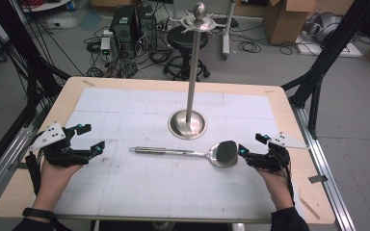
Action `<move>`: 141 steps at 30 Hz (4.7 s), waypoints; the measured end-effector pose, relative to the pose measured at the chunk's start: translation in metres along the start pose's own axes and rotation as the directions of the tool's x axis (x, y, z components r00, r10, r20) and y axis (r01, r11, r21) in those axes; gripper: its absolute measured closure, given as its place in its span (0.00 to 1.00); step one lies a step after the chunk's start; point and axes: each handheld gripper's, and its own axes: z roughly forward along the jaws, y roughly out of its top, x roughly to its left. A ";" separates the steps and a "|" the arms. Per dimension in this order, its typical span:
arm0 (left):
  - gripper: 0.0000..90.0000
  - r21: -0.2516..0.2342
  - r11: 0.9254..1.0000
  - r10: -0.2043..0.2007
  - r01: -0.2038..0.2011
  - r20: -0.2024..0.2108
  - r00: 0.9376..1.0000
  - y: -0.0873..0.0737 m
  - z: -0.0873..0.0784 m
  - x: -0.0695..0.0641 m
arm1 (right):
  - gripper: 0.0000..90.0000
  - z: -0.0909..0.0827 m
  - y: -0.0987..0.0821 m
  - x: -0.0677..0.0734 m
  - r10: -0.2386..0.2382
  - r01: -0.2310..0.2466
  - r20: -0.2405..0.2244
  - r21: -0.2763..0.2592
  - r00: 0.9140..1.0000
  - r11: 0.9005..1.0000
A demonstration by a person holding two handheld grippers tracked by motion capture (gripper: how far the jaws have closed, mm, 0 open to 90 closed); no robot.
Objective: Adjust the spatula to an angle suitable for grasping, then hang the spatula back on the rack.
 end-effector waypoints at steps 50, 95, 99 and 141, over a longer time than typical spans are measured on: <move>0.18 0.006 1.000 -0.007 0.007 0.034 0.999 0.001 0.000 0.001 | 0.16 0.016 0.013 0.014 -0.049 0.051 -0.102 0.013 0.994 0.999; 0.18 0.010 1.000 0.003 -0.004 0.041 0.999 0.003 -0.001 -0.005 | 0.16 0.050 0.029 0.029 -0.092 0.112 -0.236 0.072 0.967 0.991; 0.18 0.010 1.000 0.003 -0.003 0.039 0.999 0.002 -0.004 -0.005 | 0.16 0.067 0.033 0.040 -0.115 0.158 -0.300 0.121 0.947 0.980; 0.18 0.026 1.000 0.004 -0.005 0.060 0.998 0.000 -0.004 -0.009 | 0.36 0.158 0.026 0.102 -0.254 0.470 -0.511 0.354 0.821 0.808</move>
